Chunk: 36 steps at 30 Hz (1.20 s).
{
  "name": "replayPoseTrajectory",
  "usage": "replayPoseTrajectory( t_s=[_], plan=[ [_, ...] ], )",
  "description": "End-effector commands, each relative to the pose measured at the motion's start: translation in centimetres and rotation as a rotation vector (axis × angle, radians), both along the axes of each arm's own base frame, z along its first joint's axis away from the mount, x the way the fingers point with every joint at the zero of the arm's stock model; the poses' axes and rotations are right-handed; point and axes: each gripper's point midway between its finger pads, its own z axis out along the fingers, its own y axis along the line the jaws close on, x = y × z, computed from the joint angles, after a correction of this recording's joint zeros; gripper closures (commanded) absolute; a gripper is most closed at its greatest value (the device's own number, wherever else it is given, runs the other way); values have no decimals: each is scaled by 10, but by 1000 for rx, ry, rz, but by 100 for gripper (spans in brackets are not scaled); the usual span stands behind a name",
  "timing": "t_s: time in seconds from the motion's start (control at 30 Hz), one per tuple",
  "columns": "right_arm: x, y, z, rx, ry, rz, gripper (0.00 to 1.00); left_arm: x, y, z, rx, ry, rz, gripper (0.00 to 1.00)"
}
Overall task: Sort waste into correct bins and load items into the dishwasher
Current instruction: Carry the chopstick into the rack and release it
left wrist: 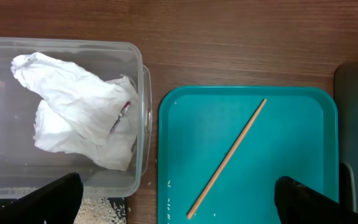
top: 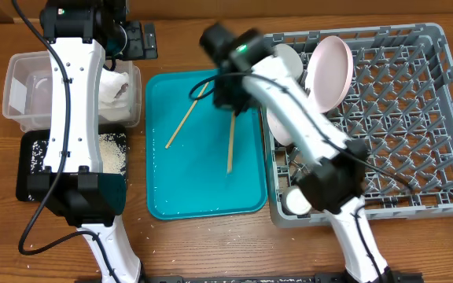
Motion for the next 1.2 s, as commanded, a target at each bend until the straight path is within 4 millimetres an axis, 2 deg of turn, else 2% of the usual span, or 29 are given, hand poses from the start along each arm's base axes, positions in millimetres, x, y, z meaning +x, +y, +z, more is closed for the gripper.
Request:
replayPoseTrajectory(
  t_s=[0.0, 0.13, 0.3, 0.4, 0.5, 0.6, 0.77, 0.97, 1.17],
  plan=[
    [20, -75, 95, -141, -276, 28, 96, -2, 1, 22, 8, -56, 6, 0],
    [29, -115, 116, -205, -324, 63, 96, -2, 1, 22, 8, -56, 6, 0],
    [44, -174, 118, -242, -311, -43, 96, -2, 1, 22, 8, -55, 6, 0],
    [49, -213, 107, -231, -264, -167, 96, -2, 1, 22, 8, -56, 6, 0],
    [46, -234, 88, -171, -184, -232, 96, -2, 1, 22, 8, -55, 6, 0],
    [35, -257, 55, -161, -54, -280, 96, -2, 1, 22, 8, -55, 6, 0],
    [17, -265, 19, -189, 80, -298, 96, -2, 1, 22, 8, -55, 7, 0],
    [1, -258, -8, -173, 181, -302, 94, -2, 1, 22, 8, -55, 6, 0],
    [-4, -257, -11, -171, 208, -300, 65, -2, 1, 22, 8, -56, 6, 0]
  ],
)
